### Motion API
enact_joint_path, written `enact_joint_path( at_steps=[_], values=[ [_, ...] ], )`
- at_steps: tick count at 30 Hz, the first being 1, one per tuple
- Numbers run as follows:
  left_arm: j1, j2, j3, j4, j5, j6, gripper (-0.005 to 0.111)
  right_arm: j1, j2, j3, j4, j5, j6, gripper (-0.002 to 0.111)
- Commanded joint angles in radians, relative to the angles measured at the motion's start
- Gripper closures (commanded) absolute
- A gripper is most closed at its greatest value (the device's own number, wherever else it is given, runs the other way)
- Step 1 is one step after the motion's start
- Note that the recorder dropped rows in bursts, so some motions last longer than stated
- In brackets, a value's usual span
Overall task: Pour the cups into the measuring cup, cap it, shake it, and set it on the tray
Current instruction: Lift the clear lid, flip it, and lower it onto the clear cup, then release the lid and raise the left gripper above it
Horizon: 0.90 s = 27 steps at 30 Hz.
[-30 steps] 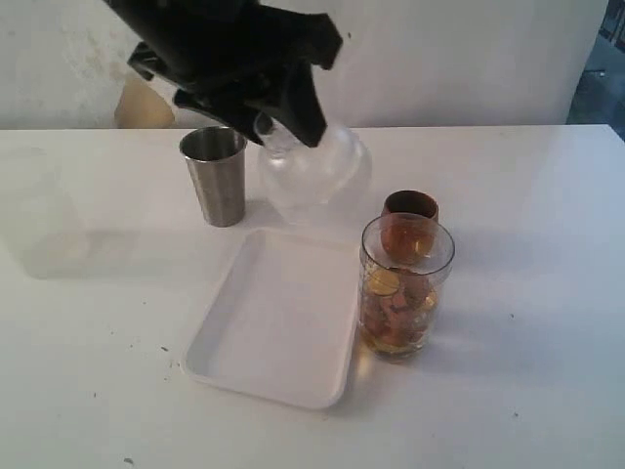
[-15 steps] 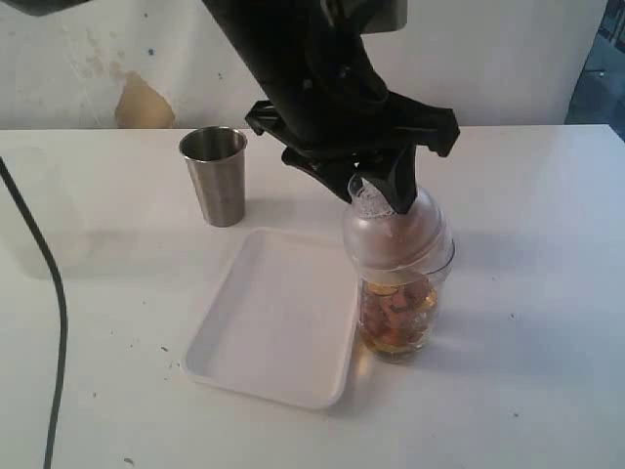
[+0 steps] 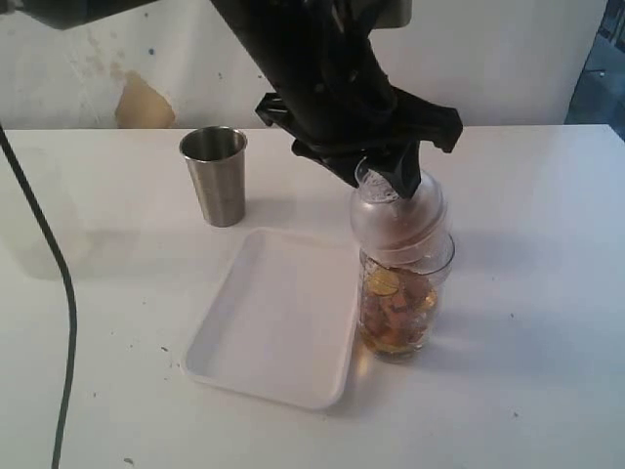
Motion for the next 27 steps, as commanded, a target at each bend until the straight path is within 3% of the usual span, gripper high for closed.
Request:
enact_joint_path(
  at_steps=[1,9,19,27],
  values=[
    [-0.007,0.003,-0.007,0.001,-0.018,-0.004,0.107,-0.004,-0.007,0.004,0.001,0.001,0.005,0.108],
    [-0.010,0.042,-0.007,-0.011,-0.028,0.000,0.107,-0.004,-0.007,0.004,0.001,0.001,0.005,0.108],
    [-0.010,0.046,-0.007,-0.020,-0.161,0.026,0.107,-0.004,-0.007,0.004,0.001,0.001,0.005,0.108],
    [-0.010,0.046,-0.007,-0.039,-0.155,0.026,0.107,-0.004,-0.007,0.004,0.001,0.001,0.005,0.108]
  ],
)
